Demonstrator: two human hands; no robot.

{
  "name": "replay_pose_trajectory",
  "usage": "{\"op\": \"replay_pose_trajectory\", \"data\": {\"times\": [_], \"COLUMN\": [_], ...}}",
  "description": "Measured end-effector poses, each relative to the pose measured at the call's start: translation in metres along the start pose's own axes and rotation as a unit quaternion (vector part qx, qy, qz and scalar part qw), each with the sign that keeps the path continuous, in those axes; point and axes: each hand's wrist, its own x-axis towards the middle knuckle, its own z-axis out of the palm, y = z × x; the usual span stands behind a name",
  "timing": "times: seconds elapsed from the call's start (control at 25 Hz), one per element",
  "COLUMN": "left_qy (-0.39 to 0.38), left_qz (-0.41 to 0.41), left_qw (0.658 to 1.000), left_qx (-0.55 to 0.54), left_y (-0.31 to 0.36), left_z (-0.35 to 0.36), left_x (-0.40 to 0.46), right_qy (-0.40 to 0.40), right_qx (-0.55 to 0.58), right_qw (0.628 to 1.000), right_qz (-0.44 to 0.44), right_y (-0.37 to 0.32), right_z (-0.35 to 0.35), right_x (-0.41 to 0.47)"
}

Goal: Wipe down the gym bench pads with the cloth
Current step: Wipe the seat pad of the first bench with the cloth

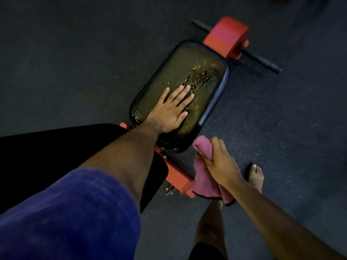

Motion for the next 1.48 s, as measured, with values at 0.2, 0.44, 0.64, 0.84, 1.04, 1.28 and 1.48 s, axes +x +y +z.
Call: {"op": "replay_pose_trajectory", "data": {"times": [0.2, 0.44, 0.64, 0.84, 1.04, 1.28, 1.48], "left_qy": [-0.19, -0.369, -0.471, -0.473, -0.576, -0.594, -0.59], "left_qz": [-0.022, -0.099, -0.055, -0.059, -0.148, -0.17, -0.173], "left_qw": [0.981, 0.92, 0.874, 0.868, 0.799, 0.786, 0.788], "left_qx": [-0.002, 0.091, 0.109, 0.139, 0.086, 0.039, 0.031], "left_y": [-0.013, -0.033, -0.003, -0.008, -0.021, -0.02, -0.019], "left_z": [-0.078, -0.18, -0.208, -0.207, -0.192, -0.191, -0.185], "left_x": [-0.015, -0.114, -0.13, -0.139, -0.134, -0.138, -0.14], "right_qy": [-0.049, -0.149, -0.146, -0.112, -0.082, -0.181, -0.305], "right_qx": [-0.102, -0.203, -0.381, -0.532, -0.611, -0.633, -0.573], "right_qw": [0.991, 0.937, 0.821, 0.667, 0.613, 0.529, 0.368], "right_qz": [-0.065, -0.241, -0.4, -0.51, -0.495, -0.536, -0.666], "right_y": [-0.032, -0.092, -0.12, -0.178, -0.216, -0.186, -0.121], "right_z": [-0.054, -0.065, -0.04, 0.001, 0.059, 0.054, 0.012], "right_x": [0.015, 0.044, 0.065, 0.124, 0.181, 0.186, 0.15]}}
